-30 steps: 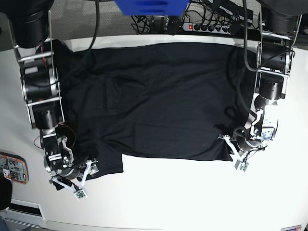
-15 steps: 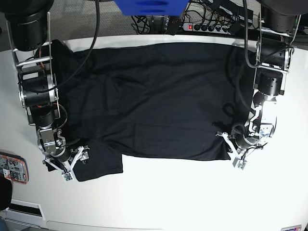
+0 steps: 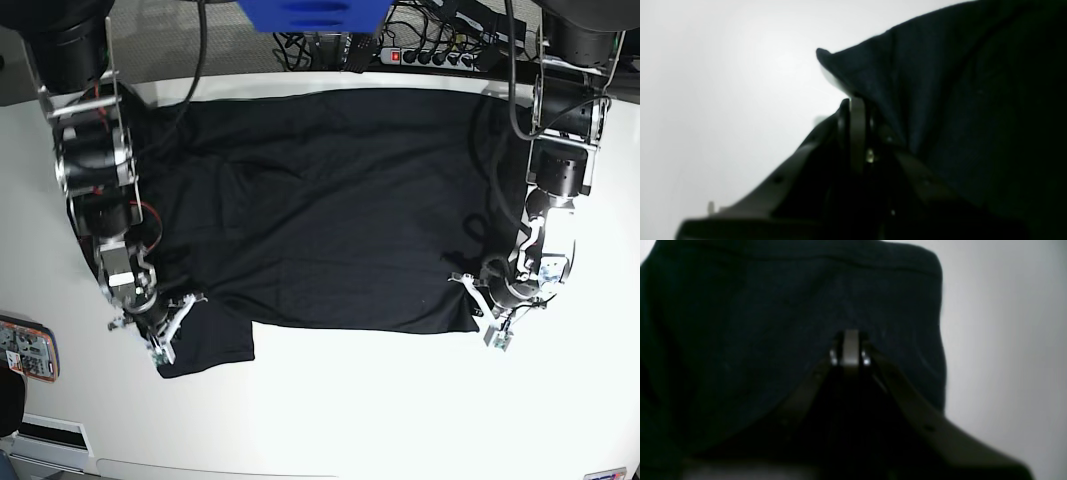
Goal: Fold the T-shirt properly
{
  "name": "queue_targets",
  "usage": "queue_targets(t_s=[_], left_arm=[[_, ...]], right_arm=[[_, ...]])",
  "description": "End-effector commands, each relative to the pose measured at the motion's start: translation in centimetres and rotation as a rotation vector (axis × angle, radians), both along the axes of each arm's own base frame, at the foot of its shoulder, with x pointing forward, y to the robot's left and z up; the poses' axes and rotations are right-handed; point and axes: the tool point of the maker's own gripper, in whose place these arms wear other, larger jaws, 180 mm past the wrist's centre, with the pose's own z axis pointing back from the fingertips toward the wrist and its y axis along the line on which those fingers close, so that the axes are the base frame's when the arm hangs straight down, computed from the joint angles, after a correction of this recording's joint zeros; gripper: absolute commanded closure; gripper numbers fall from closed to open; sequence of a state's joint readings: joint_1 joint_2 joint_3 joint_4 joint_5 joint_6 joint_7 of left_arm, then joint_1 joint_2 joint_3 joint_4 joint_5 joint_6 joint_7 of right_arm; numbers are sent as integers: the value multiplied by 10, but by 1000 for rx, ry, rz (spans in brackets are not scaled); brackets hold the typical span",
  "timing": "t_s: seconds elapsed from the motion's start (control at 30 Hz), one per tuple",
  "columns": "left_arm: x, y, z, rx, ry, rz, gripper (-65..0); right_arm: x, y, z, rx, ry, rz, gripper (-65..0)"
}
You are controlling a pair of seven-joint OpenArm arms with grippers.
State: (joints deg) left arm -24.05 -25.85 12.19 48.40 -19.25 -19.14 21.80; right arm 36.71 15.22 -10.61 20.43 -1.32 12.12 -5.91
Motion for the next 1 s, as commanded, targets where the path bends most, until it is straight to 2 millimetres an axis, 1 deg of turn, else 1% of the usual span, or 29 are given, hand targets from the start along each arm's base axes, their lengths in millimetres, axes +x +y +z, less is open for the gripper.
queue_targets(t_s=[0.0,0.13,0.23,0.33,0.47,0.63,0.7,0.77,0.83,0.9,0.93,0.97], left_arm=[[1,5,3,21,14,-7,0],[2,5,4,19,6,-7,0],[2,5,4,18,5,-7,0],[2,4,4,17,5,-8,0],[2,3,4,15,5,-8,0],[2,5,4,18,5,-7,0],[2,5,4,18,5,-7,0],[2,5,4,18,6,-7,0],[0,5,2,18,10,-6,0],[0,4,2,16,10,-6,0],[0,3,2,15,10,-7,0],[0,3,2,15,10,-7,0]], right_arm=[[-13,-3,-11,-12,66,3,0],[-5,9,15,3,-6,19,0],[-3,22,33,-15,-37,55,0],[6,28,53,-24,-74,70,0],[9,30,65,-48,-71,78,0],[15,37,88,-63,-114,96,0],[15,38,91,-65,-116,96,0],[17,30,95,-56,-127,72,0],[20,14,103,-38,-146,21,0],[22,1,106,-24,-153,-19,0],[21,-4,104,-23,-144,-32,0],[17,-17,97,-39,-118,-49,0]])
